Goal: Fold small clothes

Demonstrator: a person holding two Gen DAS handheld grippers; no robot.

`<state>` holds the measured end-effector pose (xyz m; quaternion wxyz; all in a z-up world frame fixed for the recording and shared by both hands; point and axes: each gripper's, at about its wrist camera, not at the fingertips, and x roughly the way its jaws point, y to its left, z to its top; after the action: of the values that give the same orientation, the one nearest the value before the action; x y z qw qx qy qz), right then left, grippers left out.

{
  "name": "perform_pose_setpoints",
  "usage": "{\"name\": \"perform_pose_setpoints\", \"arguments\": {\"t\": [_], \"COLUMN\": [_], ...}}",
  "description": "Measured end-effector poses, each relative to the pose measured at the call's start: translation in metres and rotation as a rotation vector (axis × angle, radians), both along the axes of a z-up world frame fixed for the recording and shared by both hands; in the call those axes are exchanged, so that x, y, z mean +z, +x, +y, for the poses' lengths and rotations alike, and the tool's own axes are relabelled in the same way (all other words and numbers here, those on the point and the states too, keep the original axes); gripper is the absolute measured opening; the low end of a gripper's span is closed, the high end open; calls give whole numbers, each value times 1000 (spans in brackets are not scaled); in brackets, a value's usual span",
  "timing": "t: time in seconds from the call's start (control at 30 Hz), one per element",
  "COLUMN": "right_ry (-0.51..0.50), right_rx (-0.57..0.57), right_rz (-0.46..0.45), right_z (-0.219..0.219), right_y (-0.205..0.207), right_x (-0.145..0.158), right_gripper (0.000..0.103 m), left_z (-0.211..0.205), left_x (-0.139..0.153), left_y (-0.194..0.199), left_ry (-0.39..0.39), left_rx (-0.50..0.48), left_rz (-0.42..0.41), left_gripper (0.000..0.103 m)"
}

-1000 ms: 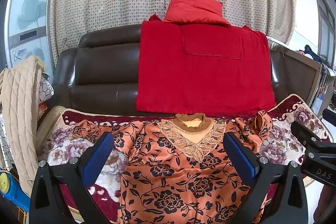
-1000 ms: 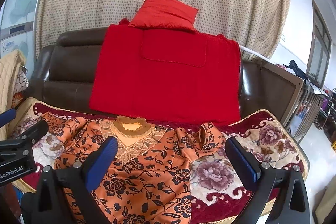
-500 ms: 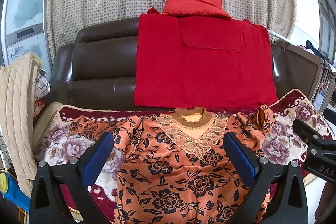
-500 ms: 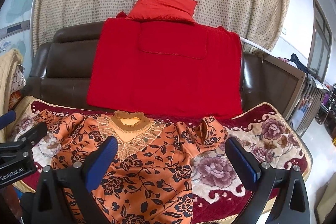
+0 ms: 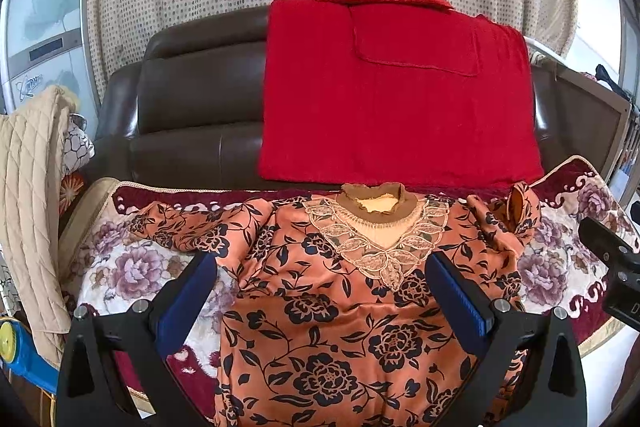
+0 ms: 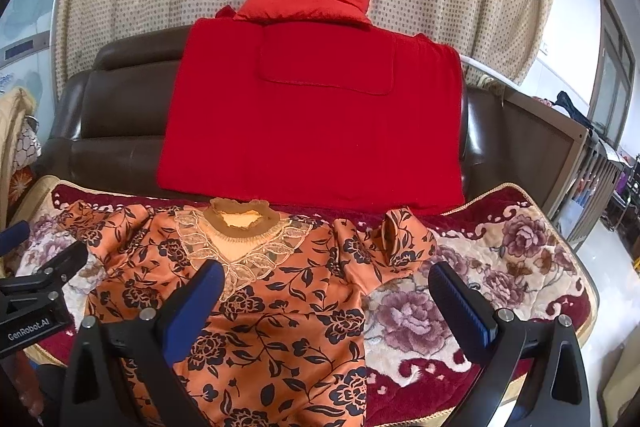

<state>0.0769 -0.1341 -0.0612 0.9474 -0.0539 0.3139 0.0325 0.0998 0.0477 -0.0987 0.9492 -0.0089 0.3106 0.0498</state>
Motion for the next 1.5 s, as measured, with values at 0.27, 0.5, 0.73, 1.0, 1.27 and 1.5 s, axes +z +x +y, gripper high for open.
{"name": "perform_pose_setpoints", "arguments": {"t": [0.27,0.5,0.73,1.0,1.27,1.5], "right_ry": [50,216,550,780,935,888], "right_rx": [-4,-42,-227,-358,-418,-216], "right_rz": [50,150,269,278,386,320], "right_z": [-20,-95,-205,-244,-241,-196], "right_y": [27,86,156,233,278,261], "right_x": [-30,-109,-195,-231,-257,-213], "right_gripper": [103,103,103,103,64,16], "left_z": [1,6,6,1,4,20], "left_x": [-45,-143,-206,-214,-211,-190], "left_y": [35,70,82,78,83,82], "left_ry": [18,58,118,106,90,40], "left_rx": [-2,40,36,24,17,1], "left_rz": [133,343,423,411,447,400], "left_gripper": [103,103,103,103,103,103]}}
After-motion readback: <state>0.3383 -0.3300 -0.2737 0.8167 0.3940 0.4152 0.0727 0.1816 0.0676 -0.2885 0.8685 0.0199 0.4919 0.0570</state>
